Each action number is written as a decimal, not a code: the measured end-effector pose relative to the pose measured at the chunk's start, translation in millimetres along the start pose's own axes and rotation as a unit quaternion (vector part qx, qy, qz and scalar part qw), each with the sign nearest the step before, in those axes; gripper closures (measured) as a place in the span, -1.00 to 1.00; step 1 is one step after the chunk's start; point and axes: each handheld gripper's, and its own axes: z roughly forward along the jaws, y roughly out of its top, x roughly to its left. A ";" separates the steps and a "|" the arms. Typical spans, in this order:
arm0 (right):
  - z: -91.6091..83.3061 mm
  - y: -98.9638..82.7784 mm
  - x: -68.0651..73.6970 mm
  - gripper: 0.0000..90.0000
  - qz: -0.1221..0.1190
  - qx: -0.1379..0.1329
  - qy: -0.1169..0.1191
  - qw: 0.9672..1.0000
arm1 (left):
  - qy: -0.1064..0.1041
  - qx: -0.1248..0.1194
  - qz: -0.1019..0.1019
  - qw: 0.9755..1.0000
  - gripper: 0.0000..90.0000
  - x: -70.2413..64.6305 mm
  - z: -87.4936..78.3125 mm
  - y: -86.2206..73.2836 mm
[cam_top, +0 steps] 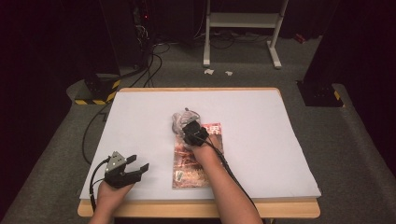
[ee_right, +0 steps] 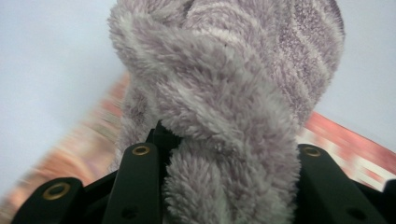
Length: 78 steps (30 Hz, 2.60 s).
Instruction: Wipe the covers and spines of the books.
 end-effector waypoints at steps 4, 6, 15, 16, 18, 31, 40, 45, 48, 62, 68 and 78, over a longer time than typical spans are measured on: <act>-7.9 -15.8 -30.3 0.34 0.029 0.002 -0.018 0.999 | 0.000 0.002 0.003 1.000 -0.25 -2.2 1.1 -0.3; -12.8 -25.5 -47.2 0.34 0.040 0.001 -0.030 0.999 | 0.000 0.003 0.004 1.000 -0.25 -3.2 1.6 -0.4; -23.4 -47.7 -86.0 0.34 0.094 -0.001 -0.038 0.995 | -0.002 0.007 0.011 1.000 -0.25 -5.0 3.2 -1.2; -23.8 -49.2 -87.9 0.34 0.097 -0.002 -0.038 0.995 | -0.002 0.007 0.011 1.000 -0.25 -5.2 3.4 -1.3; -23.8 -50.5 -89.0 0.34 0.099 -0.006 -0.038 0.994 | -0.005 0.007 0.012 1.000 -0.26 -5.6 4.1 -1.3; -61.1 -47.3 -87.9 0.34 0.079 -0.034 -0.049 0.995 | -0.014 0.002 0.011 1.000 -0.22 -8.7 4.8 0.3; -93.7 -83.4 -111.4 0.32 0.094 -0.037 -0.073 0.992 | -0.018 0.017 0.021 0.999 -0.18 -19.4 9.0 3.6; -110.3 -117.6 -122.0 0.31 0.108 -0.037 -0.091 0.989 | -0.027 0.016 0.011 0.999 -0.15 -21.9 9.4 5.5; -117.0 -133.7 -126.3 0.31 0.118 -0.039 -0.095 0.988 | -0.025 0.020 0.014 0.999 -0.15 -24.2 10.1 5.7; -114.1 -182.7 -142.7 0.21 0.149 -0.025 -0.089 0.985 | -0.032 0.037 0.023 0.999 -0.15 -33.8 17.0 5.6; -113.9 -183.0 -142.0 0.16 0.150 -0.029 -0.092 0.984 | -0.033 0.041 0.026 0.998 -0.16 -35.3 16.8 4.3; -127.3 -175.2 -141.3 -0.36 0.149 -0.052 -0.092 0.983 | -0.037 0.040 0.023 0.998 -0.18 -34.1 17.6 5.1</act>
